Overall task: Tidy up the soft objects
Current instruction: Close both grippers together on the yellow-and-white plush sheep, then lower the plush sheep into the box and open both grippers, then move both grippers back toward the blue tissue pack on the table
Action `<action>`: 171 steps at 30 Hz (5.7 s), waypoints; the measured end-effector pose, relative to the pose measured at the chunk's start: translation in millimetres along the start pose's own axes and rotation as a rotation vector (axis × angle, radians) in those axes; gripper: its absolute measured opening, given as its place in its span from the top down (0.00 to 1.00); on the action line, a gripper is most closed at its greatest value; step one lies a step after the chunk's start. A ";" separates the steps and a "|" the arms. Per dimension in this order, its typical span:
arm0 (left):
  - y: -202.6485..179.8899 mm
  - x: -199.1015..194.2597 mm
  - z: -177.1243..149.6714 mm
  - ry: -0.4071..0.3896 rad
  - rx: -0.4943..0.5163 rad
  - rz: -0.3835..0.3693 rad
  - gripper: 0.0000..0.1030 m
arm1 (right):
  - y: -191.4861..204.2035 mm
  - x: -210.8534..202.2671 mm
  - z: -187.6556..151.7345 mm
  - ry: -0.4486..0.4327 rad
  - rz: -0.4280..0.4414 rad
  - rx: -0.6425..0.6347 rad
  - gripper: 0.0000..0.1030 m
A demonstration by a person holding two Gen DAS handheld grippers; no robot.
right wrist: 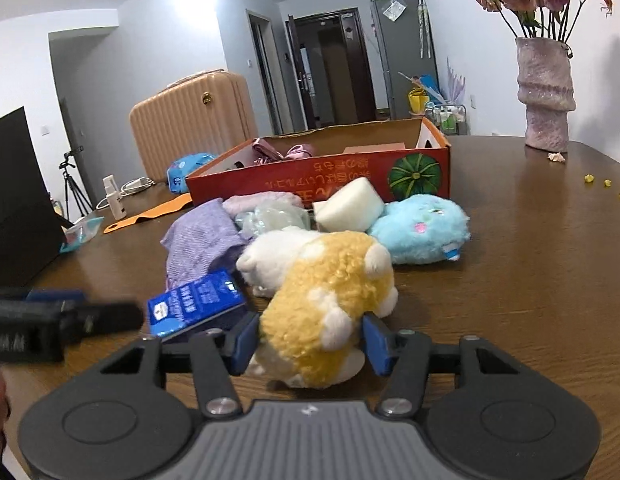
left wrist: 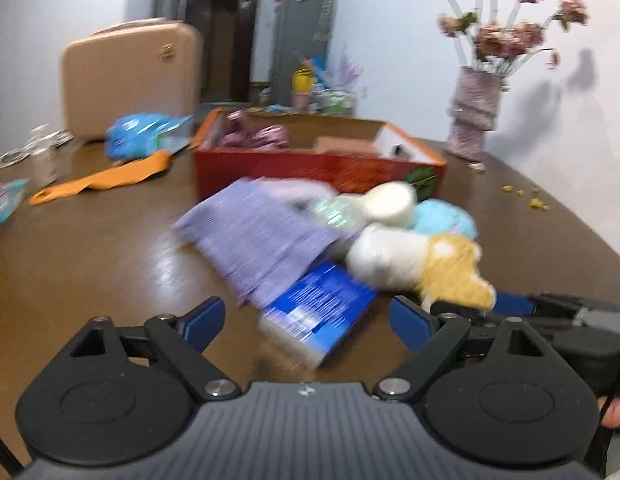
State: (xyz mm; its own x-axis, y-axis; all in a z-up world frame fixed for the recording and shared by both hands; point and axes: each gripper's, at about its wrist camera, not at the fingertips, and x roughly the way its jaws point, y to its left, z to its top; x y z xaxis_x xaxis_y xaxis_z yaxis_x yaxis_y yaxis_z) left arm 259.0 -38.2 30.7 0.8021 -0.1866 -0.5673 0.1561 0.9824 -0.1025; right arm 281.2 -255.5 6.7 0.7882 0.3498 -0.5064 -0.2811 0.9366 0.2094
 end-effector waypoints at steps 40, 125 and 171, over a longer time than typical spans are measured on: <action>23.2 40.1 -17.4 0.224 -0.401 -0.335 0.52 | -43.9 -0.7 6.1 0.067 0.246 0.339 0.56; 15.2 -41.7 -16.8 -0.137 -0.097 0.165 0.19 | -27.9 -75.8 22.8 -0.333 0.010 -0.240 0.21; 19.8 -11.8 -33.5 -0.184 -0.187 0.260 0.04 | -196.0 -123.6 28.2 -0.426 -0.219 -0.142 0.07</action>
State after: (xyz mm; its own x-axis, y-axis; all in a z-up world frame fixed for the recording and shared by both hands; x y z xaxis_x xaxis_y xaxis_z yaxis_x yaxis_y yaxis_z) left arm 233.3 -16.3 8.1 0.8942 0.0880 -0.4389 -0.1609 0.9782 -0.1316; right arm 254.3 -482.9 51.8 0.9822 0.1322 -0.1333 -0.1327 0.9911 0.0054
